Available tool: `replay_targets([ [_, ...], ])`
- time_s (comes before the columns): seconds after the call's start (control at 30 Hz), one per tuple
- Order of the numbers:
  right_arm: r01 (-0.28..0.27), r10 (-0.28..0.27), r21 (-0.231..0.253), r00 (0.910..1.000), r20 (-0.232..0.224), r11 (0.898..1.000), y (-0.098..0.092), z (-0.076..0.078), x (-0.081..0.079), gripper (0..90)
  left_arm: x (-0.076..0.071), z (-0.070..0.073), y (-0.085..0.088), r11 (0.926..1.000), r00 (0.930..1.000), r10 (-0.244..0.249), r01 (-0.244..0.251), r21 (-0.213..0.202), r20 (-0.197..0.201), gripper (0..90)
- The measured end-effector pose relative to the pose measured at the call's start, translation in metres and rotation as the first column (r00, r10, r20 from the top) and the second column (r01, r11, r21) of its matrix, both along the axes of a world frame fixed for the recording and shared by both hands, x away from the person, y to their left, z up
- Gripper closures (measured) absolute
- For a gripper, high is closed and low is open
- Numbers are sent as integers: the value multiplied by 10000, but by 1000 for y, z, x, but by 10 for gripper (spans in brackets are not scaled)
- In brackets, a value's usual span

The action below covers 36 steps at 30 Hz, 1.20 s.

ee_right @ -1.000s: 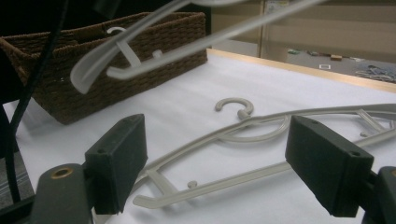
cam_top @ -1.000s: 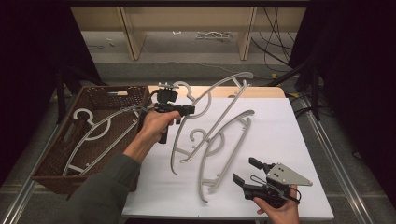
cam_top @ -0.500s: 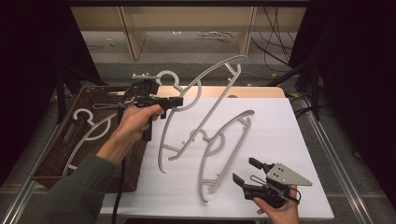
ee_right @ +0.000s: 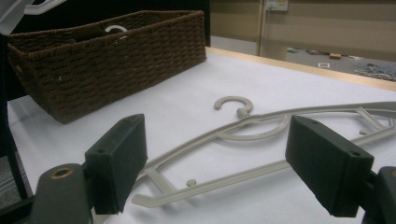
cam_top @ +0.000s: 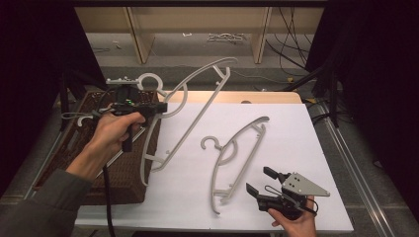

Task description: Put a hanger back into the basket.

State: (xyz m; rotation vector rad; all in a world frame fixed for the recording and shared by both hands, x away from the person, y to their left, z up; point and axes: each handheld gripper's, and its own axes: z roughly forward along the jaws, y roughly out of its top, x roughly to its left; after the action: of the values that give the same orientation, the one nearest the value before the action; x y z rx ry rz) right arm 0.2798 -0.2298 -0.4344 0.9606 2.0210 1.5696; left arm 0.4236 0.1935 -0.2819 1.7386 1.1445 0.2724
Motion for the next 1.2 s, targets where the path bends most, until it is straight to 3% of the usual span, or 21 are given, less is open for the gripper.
replay_targets([
  [0.1, 79, -80, -138, 10000, -50, 9999, 0, 0, 0, 217, 2, -3, 18, 9992, 9993, 363, -363, 136, 34, 823],
  [0.2, 8, -9, 84, 10000, 78, 10000, 1, -1, 1, 217, 1, -4, 33, 9974, 9979, 648, -650, 312, 73, 823],
  [0.47, 74, -74, 4, 10000, -37, 10000, 2, -2, 1, 217, 4, -4, 74, 9879, 9892, 1447, -1459, 522, 246, 823],
  [0.5, 115, -116, -127, 9999, -22, 9999, 1, -2, 1, 217, 5, -4, 79, 9850, 9865, 1602, -1619, 591, 333, 823],
  [0.57, 49, -49, 66, 10000, 3, 10000, 2, -3, 2, 217, 7, -6, 89, 9807, 9817, 1874, -1889, 495, 326, 823],
  [0.63, 162, -165, -226, 9998, -107, 9996, 0, -1, 0, 217, 9, -10, 98, 9764, 9776, 2089, -2099, 507, 246, 823],
  [0.77, 133, -133, -84, 9999, -41, 9999, 0, -2, 1, 217, 12, -19, 117, 9649, 9689, 2461, -2475, 882, 263, 823],
  [0.83, 135, -141, -322, 9997, -191, 9994, -1, -1, 0, 217, 13, -24, 127, 9586, 9635, 2663, -2676, 970, 266, 823],
  [0.9, 115, -116, -77, 9999, -63, 9999, 0, -2, 1, 217, 14, -29, 136, 9584, 9641, 2644, -2656, 1045, 253, 822],
  [1.0, 144, -145, -65, 9998, -129, 9999, 0, -2, 1, 217, 13, -34, 148, 9460, 9548, 2946, -2973, 1294, 397, 822],
  [1.2, 134, -134, -5, 9998, -123, 9999, 0, -2, 1, 218, 10, -42, 167, 9325, 9476, 3163, -3192, 1691, 446, 822],
])
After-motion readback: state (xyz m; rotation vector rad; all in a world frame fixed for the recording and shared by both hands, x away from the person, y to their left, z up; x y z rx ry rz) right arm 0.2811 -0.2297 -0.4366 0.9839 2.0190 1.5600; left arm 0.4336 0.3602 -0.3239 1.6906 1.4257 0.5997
